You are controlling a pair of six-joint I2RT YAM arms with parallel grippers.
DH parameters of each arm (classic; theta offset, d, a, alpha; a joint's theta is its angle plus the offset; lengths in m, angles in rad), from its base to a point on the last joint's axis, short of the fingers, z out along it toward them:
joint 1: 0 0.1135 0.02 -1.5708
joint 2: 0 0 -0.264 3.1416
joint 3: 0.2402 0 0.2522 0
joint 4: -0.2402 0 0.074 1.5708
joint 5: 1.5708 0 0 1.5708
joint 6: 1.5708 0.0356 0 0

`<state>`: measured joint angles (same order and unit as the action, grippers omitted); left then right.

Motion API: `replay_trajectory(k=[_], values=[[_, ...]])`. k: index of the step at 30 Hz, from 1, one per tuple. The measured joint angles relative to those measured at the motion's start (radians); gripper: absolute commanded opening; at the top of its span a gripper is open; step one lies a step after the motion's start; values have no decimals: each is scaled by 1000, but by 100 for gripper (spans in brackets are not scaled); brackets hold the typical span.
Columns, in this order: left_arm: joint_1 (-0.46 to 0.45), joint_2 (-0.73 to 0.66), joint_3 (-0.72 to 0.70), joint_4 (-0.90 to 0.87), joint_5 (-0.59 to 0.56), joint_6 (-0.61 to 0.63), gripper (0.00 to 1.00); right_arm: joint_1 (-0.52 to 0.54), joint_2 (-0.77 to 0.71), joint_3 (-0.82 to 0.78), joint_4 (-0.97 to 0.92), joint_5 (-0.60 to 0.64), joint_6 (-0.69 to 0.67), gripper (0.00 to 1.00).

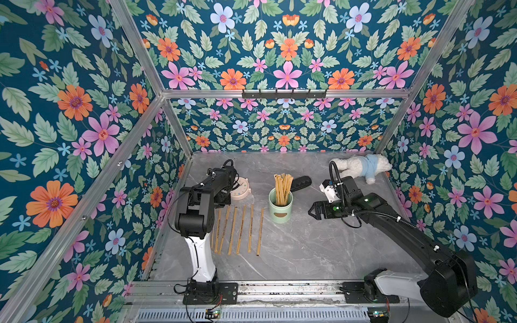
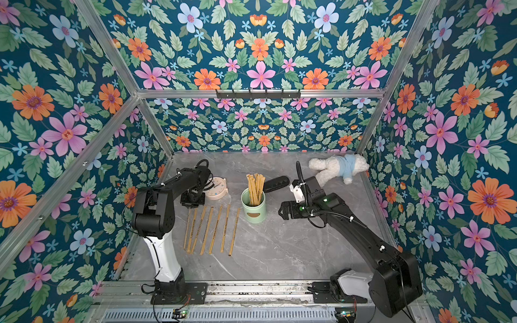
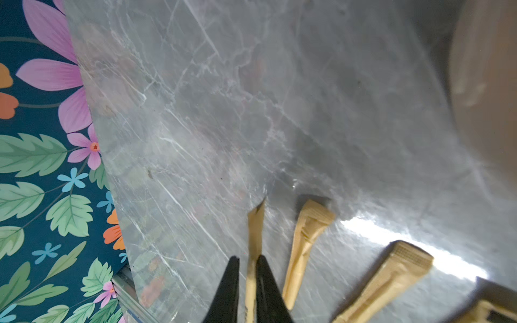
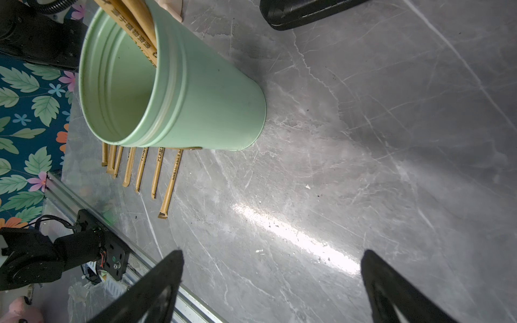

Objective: Take the straws out of the storage container
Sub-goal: Place the straw at the center of the board.

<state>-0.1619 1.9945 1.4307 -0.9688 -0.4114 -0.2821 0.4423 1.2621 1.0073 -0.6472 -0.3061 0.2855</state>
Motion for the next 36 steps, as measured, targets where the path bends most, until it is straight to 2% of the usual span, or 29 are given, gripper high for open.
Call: replay_trajectory(k=[10, 22, 28, 36], values=[[2, -17, -15, 4, -13, 3, 28, 0, 1, 1, 0, 0, 0, 99], [7, -31, -50, 30, -13, 18, 46, 0, 5, 2, 0, 0, 0, 99], [19, -64, -71, 58, 17, 22, 45, 0, 10, 3, -1, 0, 0, 99], [67, -118, -124, 115, 129, 50, 45, 0, 16, 5, -4, 0, 0, 99]])
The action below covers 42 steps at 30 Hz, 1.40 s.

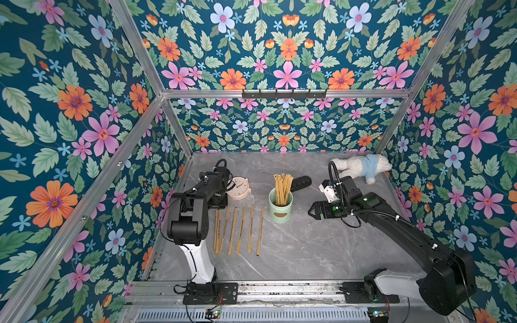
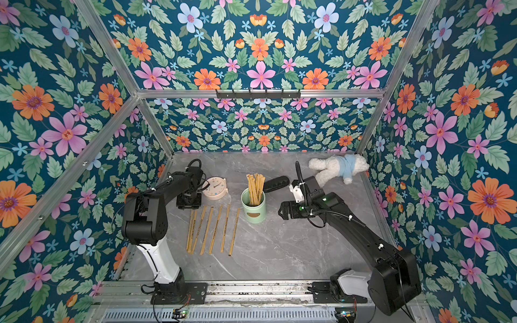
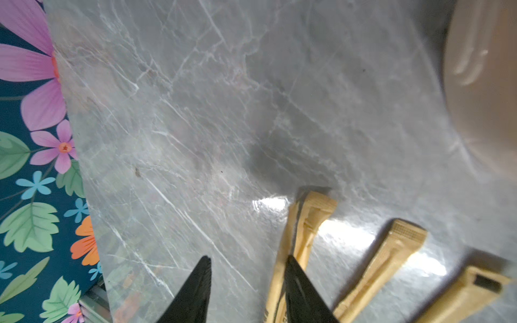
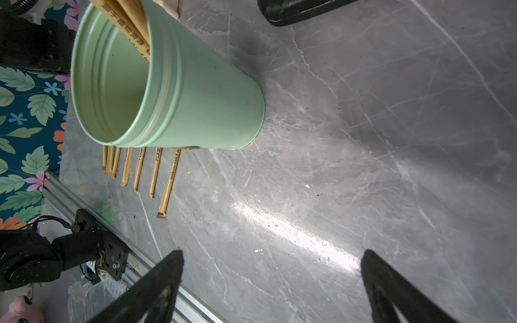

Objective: Take the straws out of the storage container
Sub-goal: Place the straw at the center of the board, then pick up the straw from the container.

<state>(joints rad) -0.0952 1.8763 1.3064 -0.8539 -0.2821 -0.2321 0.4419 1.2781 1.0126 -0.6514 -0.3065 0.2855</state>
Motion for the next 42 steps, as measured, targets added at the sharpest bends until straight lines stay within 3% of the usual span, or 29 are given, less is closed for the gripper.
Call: replay_trajectory(k=[14, 21, 24, 29, 36, 42], values=[[61, -69, -41, 72, 158, 21, 44, 0, 11, 5, -3, -3, 0, 99], [34, -294, -37, 126, 245, -15, 41, 0, 5, 5, -3, 1, 0, 99], [-44, -422, -44, 179, 286, -47, 41, 0, -2, 5, -3, 4, 0, 99], [-275, -561, -93, 311, 310, -105, 40, 0, -10, 5, -2, 5, 1, 99], [-488, -563, -189, 442, 297, -238, 40, 0, -39, 5, -4, 16, 12, 99], [-628, -500, -179, 512, 251, -298, 40, 0, -62, 3, -3, 28, 26, 99]])
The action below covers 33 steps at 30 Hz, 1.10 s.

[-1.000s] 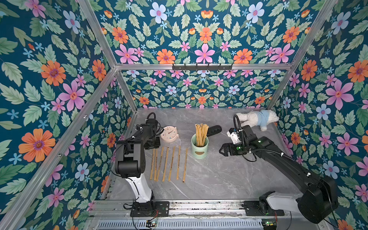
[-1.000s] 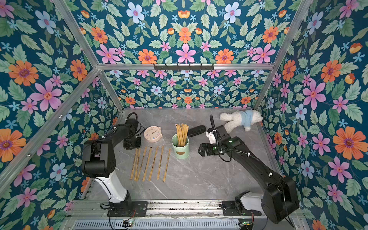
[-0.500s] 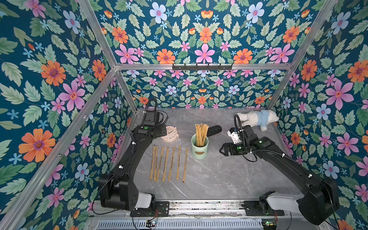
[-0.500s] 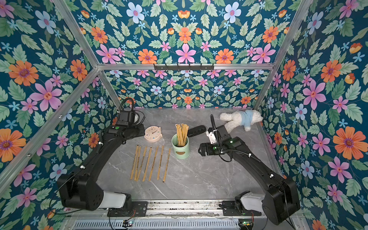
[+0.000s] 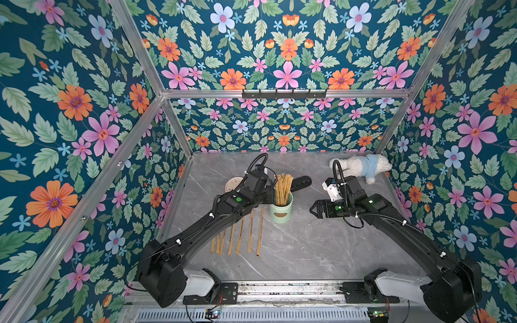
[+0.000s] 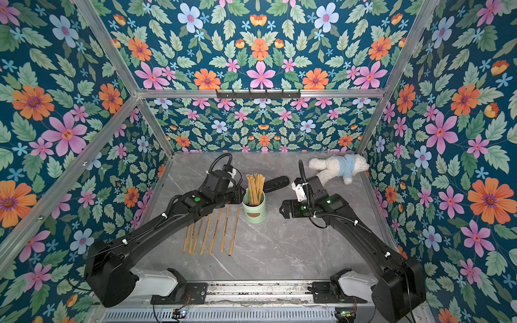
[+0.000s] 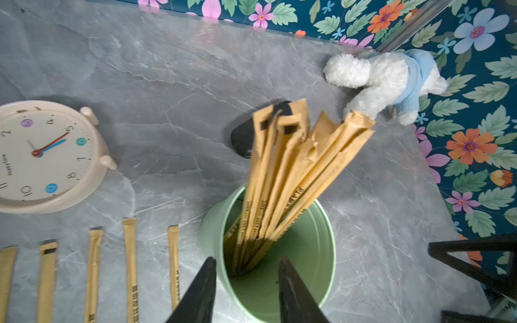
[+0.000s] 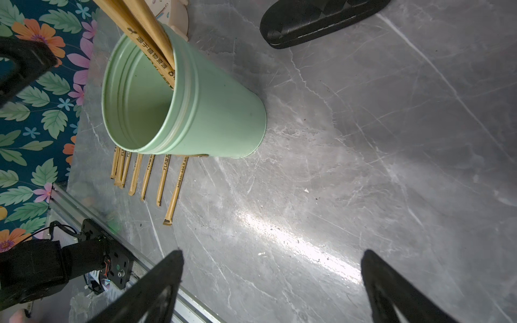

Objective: Take the straws out of the storage container
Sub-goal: Pick up the straw from the container.

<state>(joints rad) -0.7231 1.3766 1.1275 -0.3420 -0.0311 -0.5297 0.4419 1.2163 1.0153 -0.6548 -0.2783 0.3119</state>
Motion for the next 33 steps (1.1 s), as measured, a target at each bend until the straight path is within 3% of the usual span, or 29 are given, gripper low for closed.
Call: replay_trajectory(k=[5, 33], values=[[-57, 56, 55, 35, -47, -17, 40, 0, 11, -4, 2, 10, 7, 99], [-100, 244, 187, 34, -136, -53, 32, 0, 0, -9, 1, 18, 6, 99]])
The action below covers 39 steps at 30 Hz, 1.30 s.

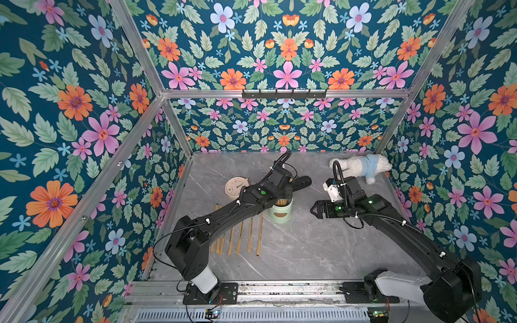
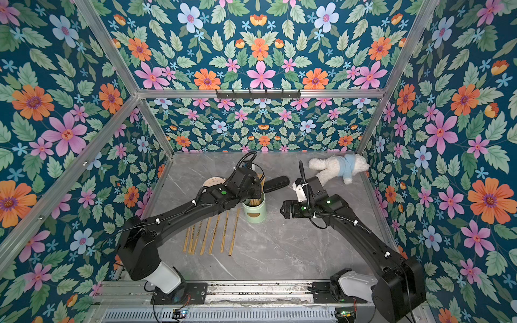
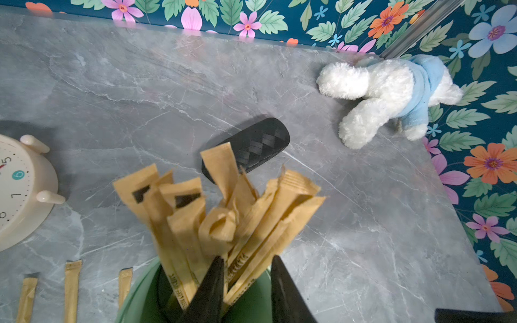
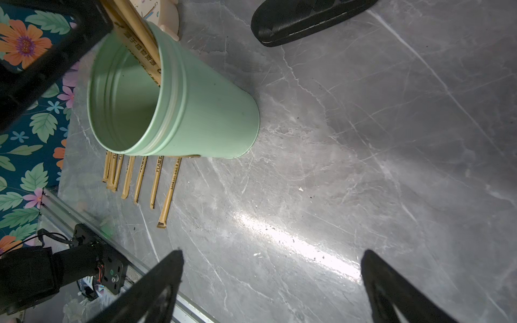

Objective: Take the straws out of the storage container
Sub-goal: Pick up the straw from the container.

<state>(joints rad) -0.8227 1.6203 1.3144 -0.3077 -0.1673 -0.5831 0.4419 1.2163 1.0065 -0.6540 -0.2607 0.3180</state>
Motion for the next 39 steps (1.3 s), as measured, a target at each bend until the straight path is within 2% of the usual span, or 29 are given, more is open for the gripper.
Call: replay_trajectory(k=[14, 31, 39], values=[[-2, -22, -16, -29, -31, 0, 33, 0, 2, -1, 0, -2, 0, 99], [-2, 38, 44, -57, -55, 19, 31, 0, 2, -2, 0, -10, 0, 99], [-1, 45, 51, -61, -62, 34, 18, 0, 4, -2, 0, -16, 0, 99]])
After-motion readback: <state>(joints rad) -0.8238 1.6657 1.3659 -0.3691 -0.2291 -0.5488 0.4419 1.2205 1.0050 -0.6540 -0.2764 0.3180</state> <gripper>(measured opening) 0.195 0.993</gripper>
